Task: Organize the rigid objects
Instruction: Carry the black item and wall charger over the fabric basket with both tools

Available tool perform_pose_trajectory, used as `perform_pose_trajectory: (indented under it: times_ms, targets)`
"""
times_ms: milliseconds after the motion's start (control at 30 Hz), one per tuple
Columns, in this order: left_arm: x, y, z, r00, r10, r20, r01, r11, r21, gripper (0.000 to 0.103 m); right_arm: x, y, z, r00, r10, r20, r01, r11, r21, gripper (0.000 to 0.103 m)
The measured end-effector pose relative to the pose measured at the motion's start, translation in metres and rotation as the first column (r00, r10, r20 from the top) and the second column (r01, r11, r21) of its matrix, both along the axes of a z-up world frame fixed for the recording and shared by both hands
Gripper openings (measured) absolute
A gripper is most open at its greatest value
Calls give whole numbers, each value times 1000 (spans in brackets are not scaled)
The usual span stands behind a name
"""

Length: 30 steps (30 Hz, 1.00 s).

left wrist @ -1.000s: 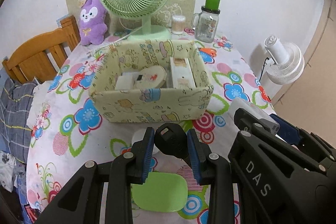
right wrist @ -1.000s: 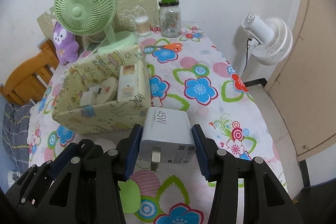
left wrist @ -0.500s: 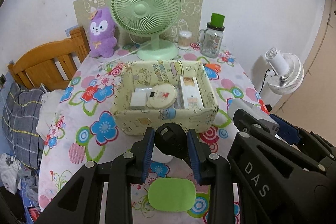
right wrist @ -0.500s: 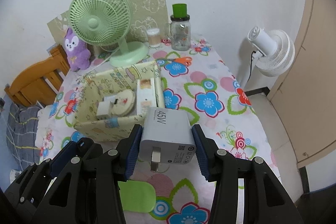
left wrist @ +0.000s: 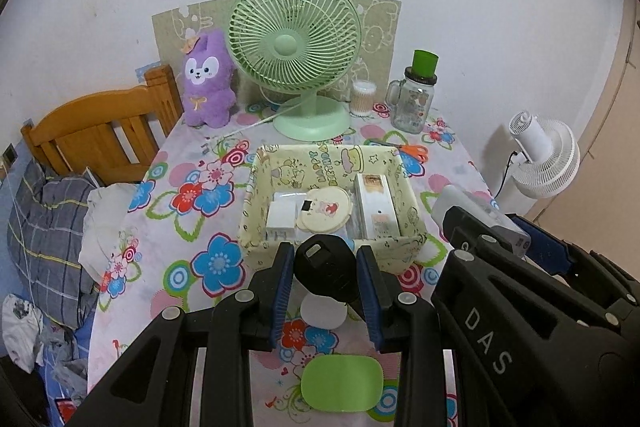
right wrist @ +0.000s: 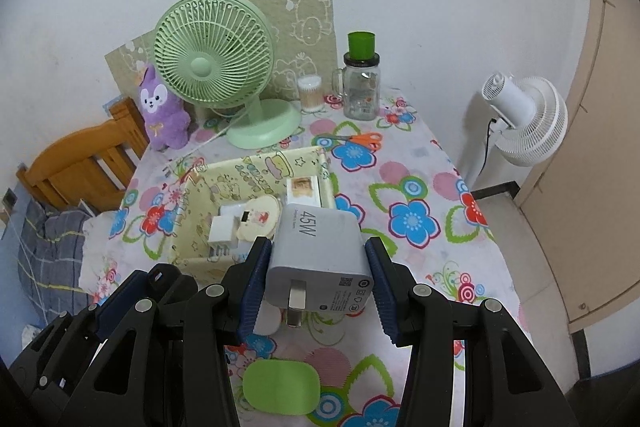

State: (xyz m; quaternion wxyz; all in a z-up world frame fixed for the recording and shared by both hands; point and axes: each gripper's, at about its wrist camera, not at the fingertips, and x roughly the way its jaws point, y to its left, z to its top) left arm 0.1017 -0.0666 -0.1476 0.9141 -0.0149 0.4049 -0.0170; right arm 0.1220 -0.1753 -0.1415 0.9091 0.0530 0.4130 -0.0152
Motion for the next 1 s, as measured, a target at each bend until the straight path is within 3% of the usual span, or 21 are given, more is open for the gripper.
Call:
perform_pose_trajectory:
  times_ms: [1000]
  targets:
    - [65, 15, 6, 1000, 5, 17, -6, 999, 35, 32, 74, 19, 0, 999, 37, -11, -37, 999, 16, 52]
